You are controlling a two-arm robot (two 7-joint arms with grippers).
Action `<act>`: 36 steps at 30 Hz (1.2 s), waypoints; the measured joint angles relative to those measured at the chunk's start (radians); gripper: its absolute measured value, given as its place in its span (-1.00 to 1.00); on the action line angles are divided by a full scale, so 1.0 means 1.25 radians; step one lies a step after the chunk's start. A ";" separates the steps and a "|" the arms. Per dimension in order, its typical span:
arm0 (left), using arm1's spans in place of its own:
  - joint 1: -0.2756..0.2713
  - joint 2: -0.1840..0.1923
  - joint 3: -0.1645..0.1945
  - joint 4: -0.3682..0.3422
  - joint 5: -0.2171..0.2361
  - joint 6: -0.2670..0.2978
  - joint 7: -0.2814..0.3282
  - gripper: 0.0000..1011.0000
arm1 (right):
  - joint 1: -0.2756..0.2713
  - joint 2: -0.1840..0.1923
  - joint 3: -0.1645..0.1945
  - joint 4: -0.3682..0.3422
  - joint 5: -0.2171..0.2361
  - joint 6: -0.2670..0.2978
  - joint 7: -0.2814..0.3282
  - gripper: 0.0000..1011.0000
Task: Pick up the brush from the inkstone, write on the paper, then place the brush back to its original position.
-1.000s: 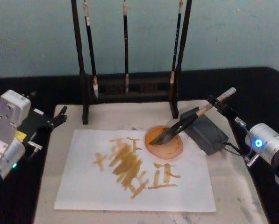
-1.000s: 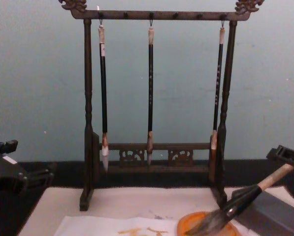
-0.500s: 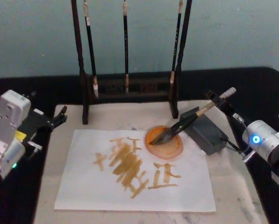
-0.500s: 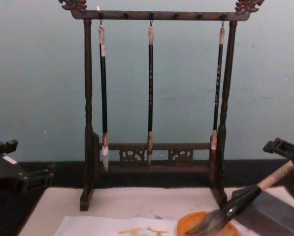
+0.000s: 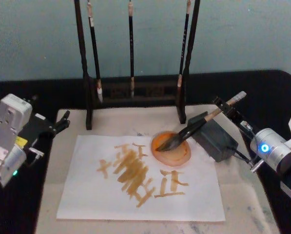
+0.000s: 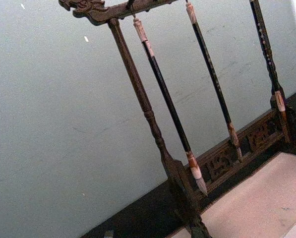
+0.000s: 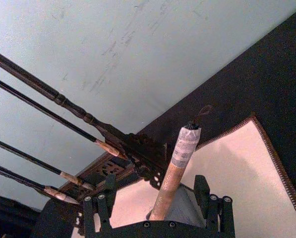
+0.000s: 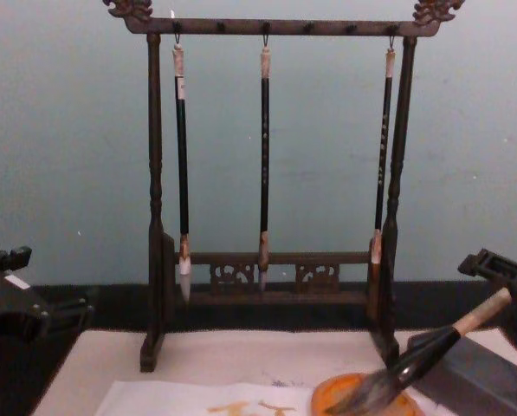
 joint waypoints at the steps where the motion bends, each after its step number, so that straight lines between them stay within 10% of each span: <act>1: 0.000 0.000 0.000 0.000 0.000 0.000 0.000 1.00 | 0.000 0.002 -0.003 -0.001 0.002 -0.001 -0.001 0.98; 20: 0.000 0.000 0.000 0.000 0.000 0.000 0.000 1.00 | 0.000 0.008 -0.010 -0.003 0.008 -0.005 -0.003 0.93; 36: 0.000 0.000 0.000 0.000 0.000 0.000 0.000 1.00 | 0.000 0.007 -0.009 -0.002 0.008 -0.004 -0.002 0.01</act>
